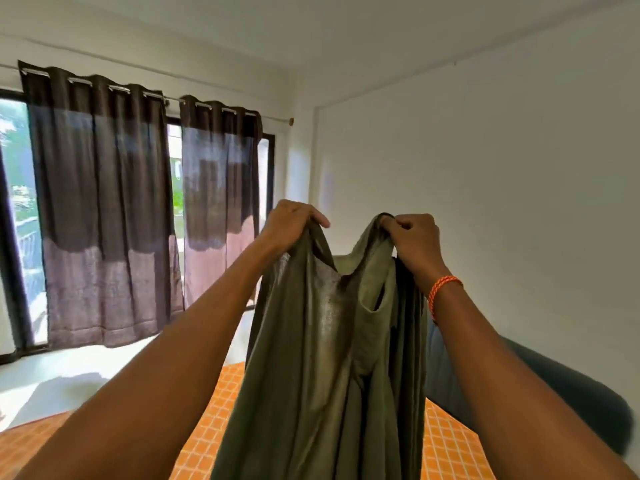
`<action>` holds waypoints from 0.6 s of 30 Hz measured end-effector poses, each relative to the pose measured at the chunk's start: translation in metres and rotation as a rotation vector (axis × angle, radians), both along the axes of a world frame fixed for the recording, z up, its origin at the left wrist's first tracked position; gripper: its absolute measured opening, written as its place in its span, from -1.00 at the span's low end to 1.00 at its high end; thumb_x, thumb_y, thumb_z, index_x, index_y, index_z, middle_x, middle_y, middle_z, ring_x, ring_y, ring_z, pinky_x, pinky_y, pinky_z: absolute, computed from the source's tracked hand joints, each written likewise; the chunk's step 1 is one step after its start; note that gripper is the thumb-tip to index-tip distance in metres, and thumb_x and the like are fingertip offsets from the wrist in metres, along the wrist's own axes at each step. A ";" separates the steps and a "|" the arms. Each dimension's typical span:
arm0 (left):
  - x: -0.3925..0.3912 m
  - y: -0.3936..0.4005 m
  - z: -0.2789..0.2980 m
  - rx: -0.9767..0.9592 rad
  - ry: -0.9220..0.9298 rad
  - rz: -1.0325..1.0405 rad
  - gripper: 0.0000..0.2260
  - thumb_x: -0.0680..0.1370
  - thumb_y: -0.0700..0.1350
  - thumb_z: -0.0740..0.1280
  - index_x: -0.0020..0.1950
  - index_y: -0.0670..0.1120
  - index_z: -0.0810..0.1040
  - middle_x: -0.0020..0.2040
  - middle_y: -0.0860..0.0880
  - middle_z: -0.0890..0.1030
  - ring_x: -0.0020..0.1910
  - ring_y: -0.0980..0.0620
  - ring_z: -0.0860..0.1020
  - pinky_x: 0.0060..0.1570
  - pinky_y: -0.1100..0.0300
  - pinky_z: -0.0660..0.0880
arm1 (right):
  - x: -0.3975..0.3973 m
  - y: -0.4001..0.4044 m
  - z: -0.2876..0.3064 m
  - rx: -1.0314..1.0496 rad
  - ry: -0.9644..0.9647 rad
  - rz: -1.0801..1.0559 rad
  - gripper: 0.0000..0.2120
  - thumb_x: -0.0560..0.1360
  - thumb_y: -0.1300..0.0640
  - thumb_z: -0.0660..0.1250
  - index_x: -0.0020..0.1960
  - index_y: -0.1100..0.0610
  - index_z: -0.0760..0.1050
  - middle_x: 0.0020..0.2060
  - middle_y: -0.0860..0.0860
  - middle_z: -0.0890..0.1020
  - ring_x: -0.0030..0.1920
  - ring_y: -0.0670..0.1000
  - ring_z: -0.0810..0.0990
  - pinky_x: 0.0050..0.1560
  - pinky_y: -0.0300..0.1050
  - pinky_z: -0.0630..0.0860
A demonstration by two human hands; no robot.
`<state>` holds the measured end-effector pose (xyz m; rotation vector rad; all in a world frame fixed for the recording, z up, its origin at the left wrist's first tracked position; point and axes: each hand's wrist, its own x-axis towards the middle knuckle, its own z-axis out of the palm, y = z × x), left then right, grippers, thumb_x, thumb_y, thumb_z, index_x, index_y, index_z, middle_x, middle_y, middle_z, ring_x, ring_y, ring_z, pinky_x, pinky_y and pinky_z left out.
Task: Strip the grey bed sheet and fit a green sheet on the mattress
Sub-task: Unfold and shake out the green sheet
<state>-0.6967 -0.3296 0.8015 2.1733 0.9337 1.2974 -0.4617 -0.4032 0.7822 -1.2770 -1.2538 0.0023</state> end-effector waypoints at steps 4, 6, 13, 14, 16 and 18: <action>0.045 -0.007 -0.035 -0.100 0.243 -0.215 -0.64 0.62 -0.05 0.42 0.41 -0.06 0.63 0.20 -0.07 0.71 0.22 -0.05 0.64 0.36 -0.04 0.54 | 0.007 -0.014 -0.011 -0.018 0.023 0.019 -0.54 0.55 0.00 0.45 -0.44 0.14 0.40 -0.51 0.02 0.34 -0.45 -0.02 0.30 -0.35 -0.14 0.26; 0.070 -0.009 -0.053 -0.094 0.374 -0.328 -0.25 0.51 0.04 0.51 0.65 -0.01 0.31 0.28 -0.07 0.66 0.25 -0.04 0.61 0.38 -0.02 0.52 | 0.010 -0.021 -0.013 -0.028 0.047 0.071 -0.53 0.56 -0.01 0.45 -0.39 0.25 0.47 -0.49 0.08 0.41 -0.44 0.00 0.37 -0.34 -0.14 0.33; 0.151 -0.020 -0.092 -0.145 0.182 -0.248 -0.66 0.59 0.13 0.42 -0.24 -0.09 0.63 -0.28 -0.07 0.67 -0.25 -0.09 0.65 -0.10 -0.04 0.59 | 0.064 -0.049 -0.030 -0.029 0.072 -0.003 -0.64 0.57 0.00 0.46 -0.36 0.13 0.61 -0.44 -0.02 0.58 -0.37 0.00 0.53 -0.24 -0.09 0.47; 0.159 -0.017 -0.091 -0.131 0.181 -0.223 -0.65 0.61 0.14 0.40 -0.22 -0.09 0.64 -0.27 -0.06 0.67 -0.24 -0.08 0.65 -0.11 0.01 0.57 | 0.078 -0.056 -0.031 -0.028 0.037 -0.046 -0.66 0.56 -0.01 0.47 -0.35 0.09 0.62 -0.43 -0.05 0.60 -0.37 0.01 0.56 -0.24 -0.08 0.48; 0.172 -0.013 -0.086 -0.112 0.171 -0.179 -0.68 0.63 0.12 0.38 -0.20 -0.07 0.66 -0.26 -0.06 0.66 -0.22 -0.07 0.63 -0.11 0.03 0.54 | 0.106 -0.069 -0.033 -0.033 -0.021 -0.110 -0.69 0.54 -0.07 0.49 -0.30 0.09 0.67 -0.43 -0.03 0.63 -0.37 0.02 0.57 -0.23 -0.10 0.49; 0.187 -0.010 -0.080 -0.125 0.141 -0.115 -0.71 0.65 0.04 0.35 -0.24 -0.04 0.60 -0.27 -0.02 0.62 -0.23 -0.02 0.59 -0.19 0.09 0.46 | 0.133 -0.082 -0.038 -0.047 -0.033 -0.157 -0.66 0.53 -0.14 0.48 -0.29 0.07 0.70 -0.44 0.03 0.60 -0.42 -0.01 0.48 -0.24 -0.17 0.44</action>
